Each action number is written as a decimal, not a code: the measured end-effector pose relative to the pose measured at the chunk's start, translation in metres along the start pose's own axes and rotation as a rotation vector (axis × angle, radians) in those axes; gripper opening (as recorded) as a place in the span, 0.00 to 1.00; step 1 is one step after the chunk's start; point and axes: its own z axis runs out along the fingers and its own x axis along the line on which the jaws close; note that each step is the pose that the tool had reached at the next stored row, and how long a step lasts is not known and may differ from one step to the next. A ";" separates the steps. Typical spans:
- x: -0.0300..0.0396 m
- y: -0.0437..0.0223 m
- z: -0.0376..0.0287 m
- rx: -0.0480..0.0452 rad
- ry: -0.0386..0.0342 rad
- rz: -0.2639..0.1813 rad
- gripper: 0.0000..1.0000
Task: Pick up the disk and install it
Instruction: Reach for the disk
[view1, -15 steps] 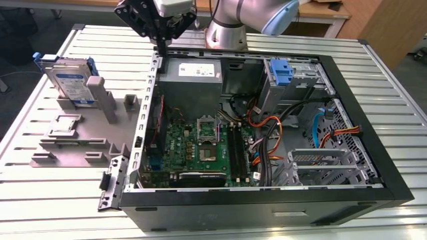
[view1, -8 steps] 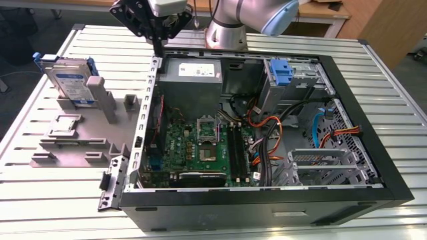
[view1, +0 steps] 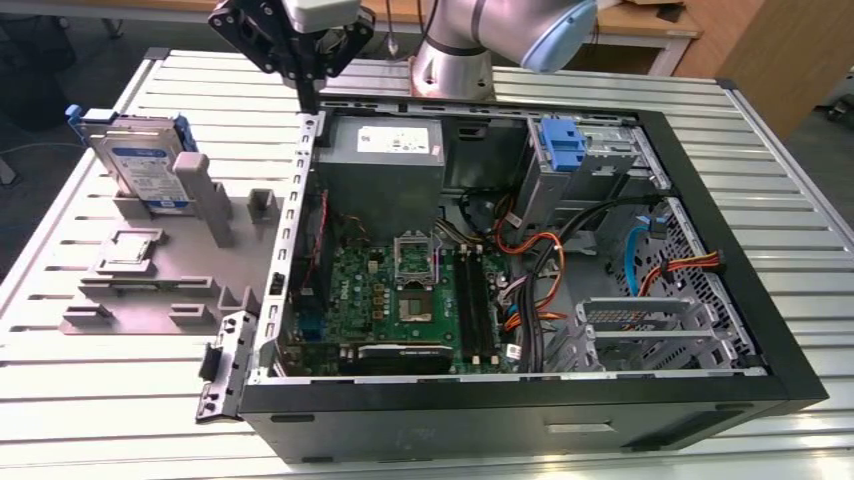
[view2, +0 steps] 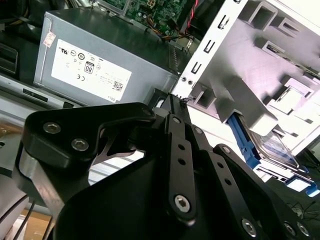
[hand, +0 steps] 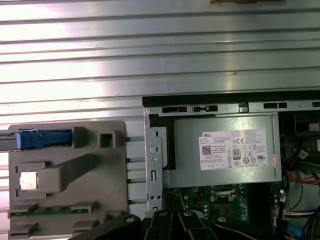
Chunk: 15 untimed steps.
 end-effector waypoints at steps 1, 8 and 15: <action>0.0010 -0.0001 0.0000 0.0000 0.0000 0.000 0.10; 0.0078 -0.0006 -0.0002 0.0000 0.0000 0.000 0.10; 0.0138 -0.0010 -0.0004 0.0000 0.0000 0.000 0.10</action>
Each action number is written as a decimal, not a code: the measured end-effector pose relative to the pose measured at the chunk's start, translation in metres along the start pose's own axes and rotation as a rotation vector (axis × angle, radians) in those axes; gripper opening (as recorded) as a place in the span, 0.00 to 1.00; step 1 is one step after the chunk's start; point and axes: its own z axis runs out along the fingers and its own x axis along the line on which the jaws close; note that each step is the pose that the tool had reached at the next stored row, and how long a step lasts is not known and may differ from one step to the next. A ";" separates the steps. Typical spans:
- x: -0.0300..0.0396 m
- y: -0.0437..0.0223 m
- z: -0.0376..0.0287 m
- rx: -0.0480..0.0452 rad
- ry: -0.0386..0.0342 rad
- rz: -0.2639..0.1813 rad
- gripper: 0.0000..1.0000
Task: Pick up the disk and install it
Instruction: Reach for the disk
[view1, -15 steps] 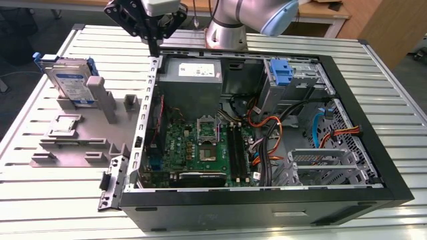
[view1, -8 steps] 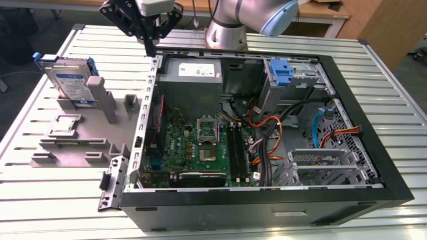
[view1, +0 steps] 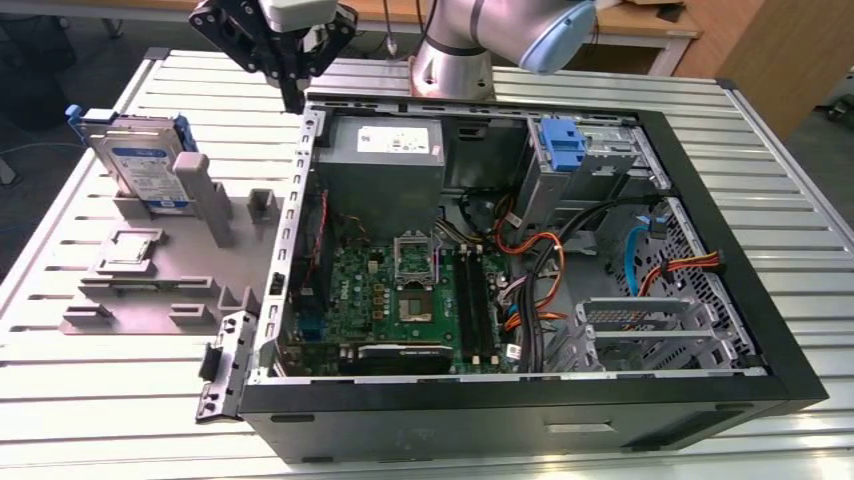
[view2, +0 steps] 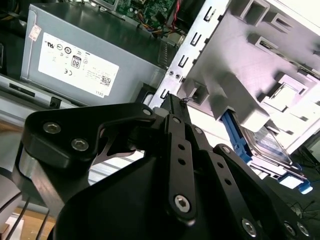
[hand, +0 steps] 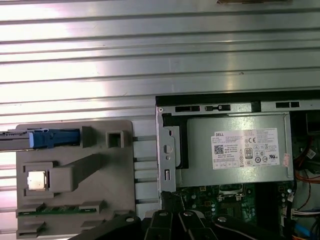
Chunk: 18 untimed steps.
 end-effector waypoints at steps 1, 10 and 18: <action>0.0008 -0.0001 0.0000 0.0000 0.0000 0.000 0.10; 0.0098 0.0022 -0.0001 0.0000 0.0000 0.000 0.10; 0.0235 0.0033 -0.0003 0.0000 -0.0001 0.001 0.10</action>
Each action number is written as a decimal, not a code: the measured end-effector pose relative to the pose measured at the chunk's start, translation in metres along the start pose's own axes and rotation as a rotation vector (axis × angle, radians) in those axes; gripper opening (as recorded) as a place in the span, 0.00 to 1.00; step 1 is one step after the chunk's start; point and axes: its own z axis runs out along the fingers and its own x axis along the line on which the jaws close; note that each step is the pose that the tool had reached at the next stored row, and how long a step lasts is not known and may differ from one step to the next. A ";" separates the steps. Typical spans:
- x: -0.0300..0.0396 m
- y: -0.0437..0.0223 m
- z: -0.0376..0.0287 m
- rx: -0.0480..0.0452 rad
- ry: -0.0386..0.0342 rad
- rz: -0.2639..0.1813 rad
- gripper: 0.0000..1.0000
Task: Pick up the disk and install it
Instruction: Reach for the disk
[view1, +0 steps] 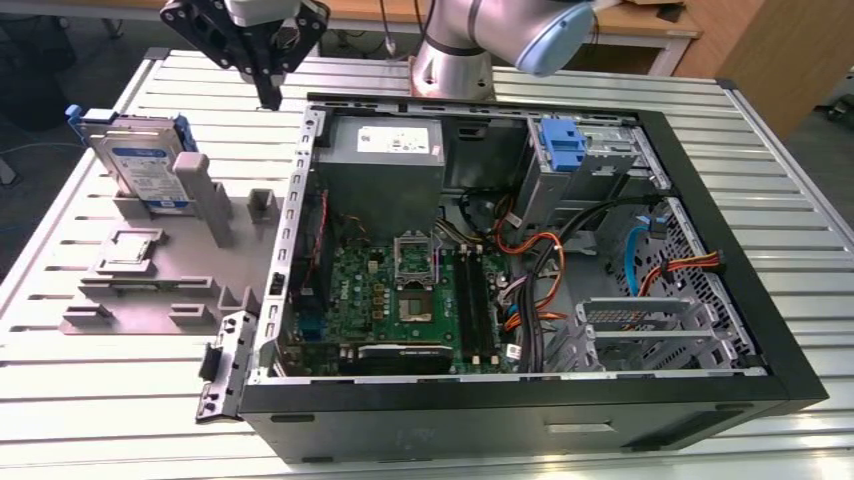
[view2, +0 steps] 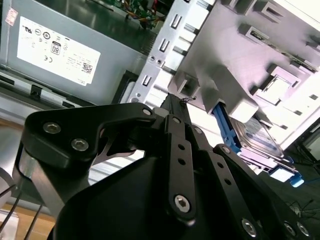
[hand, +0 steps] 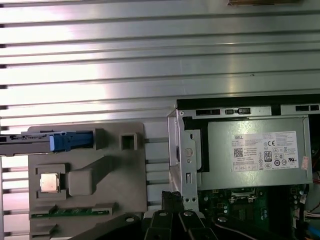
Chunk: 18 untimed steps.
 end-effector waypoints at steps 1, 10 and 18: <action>0.0024 -0.0002 -0.0001 0.0001 0.0001 0.000 0.10; 0.0284 -0.0022 -0.0007 -0.0001 0.0000 0.000 0.10; 0.0354 -0.0027 -0.0009 0.0000 0.0000 0.000 0.10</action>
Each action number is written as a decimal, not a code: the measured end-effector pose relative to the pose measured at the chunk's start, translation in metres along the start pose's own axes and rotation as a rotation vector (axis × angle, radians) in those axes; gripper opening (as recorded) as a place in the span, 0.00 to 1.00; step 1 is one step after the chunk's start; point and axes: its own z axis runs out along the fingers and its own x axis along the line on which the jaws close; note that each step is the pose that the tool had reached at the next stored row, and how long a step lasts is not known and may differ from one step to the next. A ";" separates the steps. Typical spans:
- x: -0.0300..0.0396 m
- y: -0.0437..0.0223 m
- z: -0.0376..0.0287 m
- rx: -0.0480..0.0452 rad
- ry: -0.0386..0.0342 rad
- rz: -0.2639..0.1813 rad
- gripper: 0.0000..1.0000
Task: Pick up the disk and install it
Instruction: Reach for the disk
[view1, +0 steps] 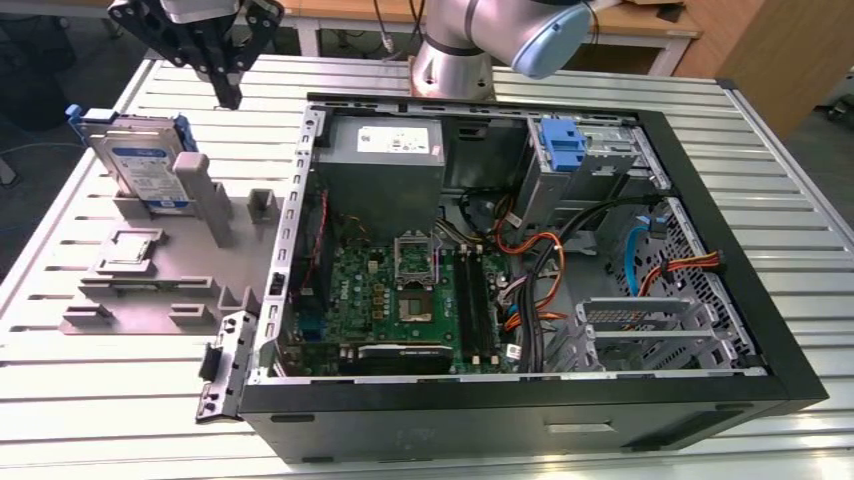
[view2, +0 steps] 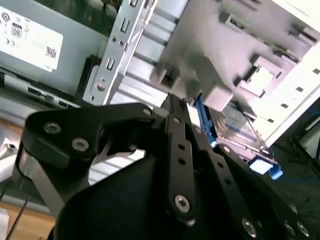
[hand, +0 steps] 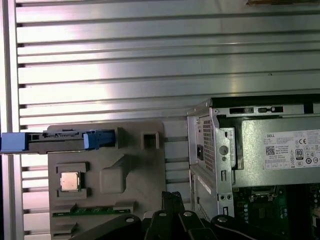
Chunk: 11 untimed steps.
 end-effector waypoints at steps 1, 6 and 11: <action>0.0000 0.0000 0.0000 -0.0001 0.0000 0.000 0.10; 0.0016 -0.0001 -0.0001 0.0000 0.0000 0.000 0.10; 0.0149 -0.0012 -0.0004 -0.0001 0.0000 0.000 0.10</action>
